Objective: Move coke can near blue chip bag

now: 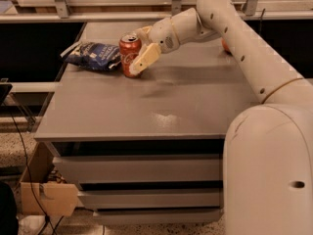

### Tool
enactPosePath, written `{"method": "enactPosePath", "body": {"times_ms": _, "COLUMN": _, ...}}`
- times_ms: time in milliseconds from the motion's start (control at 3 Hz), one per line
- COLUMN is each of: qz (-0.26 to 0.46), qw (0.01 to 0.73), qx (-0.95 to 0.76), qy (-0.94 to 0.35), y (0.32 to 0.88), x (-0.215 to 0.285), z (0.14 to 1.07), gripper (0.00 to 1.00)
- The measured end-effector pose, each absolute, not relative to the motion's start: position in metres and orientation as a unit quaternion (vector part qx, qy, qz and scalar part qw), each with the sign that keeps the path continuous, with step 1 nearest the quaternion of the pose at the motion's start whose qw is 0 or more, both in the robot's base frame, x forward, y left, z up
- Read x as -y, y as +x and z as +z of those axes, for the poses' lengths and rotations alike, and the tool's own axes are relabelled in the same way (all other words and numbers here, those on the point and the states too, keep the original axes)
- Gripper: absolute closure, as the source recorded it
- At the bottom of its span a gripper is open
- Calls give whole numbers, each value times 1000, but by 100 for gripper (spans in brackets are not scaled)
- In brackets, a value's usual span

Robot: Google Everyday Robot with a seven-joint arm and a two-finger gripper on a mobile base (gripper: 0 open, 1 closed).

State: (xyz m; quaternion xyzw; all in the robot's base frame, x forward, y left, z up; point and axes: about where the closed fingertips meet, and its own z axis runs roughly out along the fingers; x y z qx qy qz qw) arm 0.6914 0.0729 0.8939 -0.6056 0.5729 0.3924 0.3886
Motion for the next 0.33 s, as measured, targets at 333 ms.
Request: {"method": "enactPosePath", "body": {"times_ms": 333, "qz": 399, "qw": 390, "qx": -564, "qy": -609, "y": 689, "x": -71, "z": 896, "gripper": 0}}
